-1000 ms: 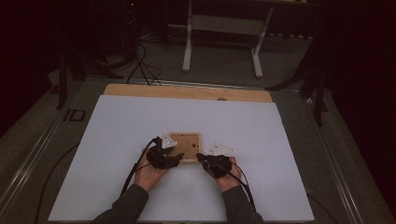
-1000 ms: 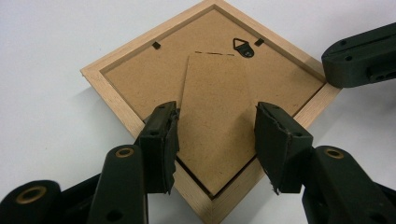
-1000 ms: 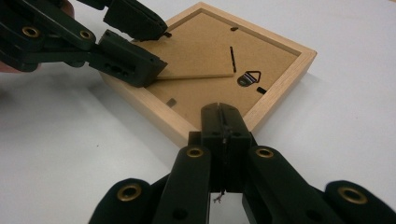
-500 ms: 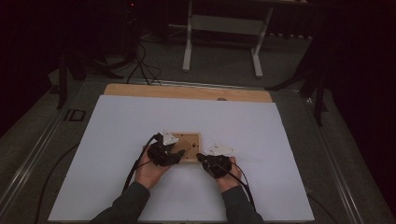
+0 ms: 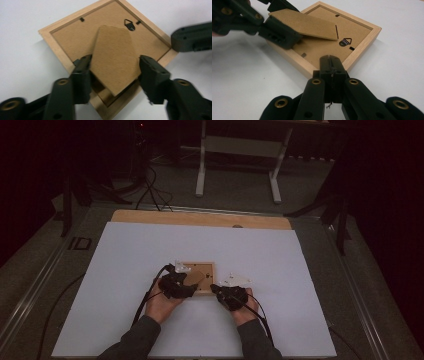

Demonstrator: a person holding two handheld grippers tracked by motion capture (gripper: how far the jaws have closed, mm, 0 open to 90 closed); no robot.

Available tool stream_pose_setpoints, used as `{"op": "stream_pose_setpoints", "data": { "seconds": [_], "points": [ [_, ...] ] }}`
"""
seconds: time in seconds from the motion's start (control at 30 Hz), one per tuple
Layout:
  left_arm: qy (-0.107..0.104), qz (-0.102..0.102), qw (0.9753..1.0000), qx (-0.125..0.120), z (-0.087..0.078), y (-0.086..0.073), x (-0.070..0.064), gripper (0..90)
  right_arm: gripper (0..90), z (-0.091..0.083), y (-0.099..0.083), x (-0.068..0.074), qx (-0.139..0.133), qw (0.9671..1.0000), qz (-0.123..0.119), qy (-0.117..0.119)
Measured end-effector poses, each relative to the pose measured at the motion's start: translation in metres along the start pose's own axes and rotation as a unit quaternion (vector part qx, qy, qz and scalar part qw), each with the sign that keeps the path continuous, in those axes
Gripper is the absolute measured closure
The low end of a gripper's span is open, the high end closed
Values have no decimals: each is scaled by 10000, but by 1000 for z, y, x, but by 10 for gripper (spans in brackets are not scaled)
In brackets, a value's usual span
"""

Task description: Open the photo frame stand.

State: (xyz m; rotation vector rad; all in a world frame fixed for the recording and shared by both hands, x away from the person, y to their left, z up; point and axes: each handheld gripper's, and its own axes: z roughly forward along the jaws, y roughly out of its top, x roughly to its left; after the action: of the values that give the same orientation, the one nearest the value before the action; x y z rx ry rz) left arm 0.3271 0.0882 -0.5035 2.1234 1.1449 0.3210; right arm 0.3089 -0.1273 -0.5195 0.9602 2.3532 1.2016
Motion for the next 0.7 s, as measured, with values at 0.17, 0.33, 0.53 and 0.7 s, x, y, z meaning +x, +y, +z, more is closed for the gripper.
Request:
{"op": "stream_pose_setpoints", "data": {
  "seconds": [0.17,0.33,0.53,0.7],
  "points": [
    [-254,-356,9990,-6,-2,3,6,503,898,0,0,0,1,10000,-5,-1],
    [-609,-784,9949,-181,-7,10,12,508,897,0,0,0,-5,10000,-38,-21],
    [-565,-743,9956,-18,-6,22,10,486,897,0,0,0,3,10000,-33,-12],
    [-682,-927,9933,91,-4,27,13,480,897,0,0,0,2,10000,-46,-11]
  ]
}}
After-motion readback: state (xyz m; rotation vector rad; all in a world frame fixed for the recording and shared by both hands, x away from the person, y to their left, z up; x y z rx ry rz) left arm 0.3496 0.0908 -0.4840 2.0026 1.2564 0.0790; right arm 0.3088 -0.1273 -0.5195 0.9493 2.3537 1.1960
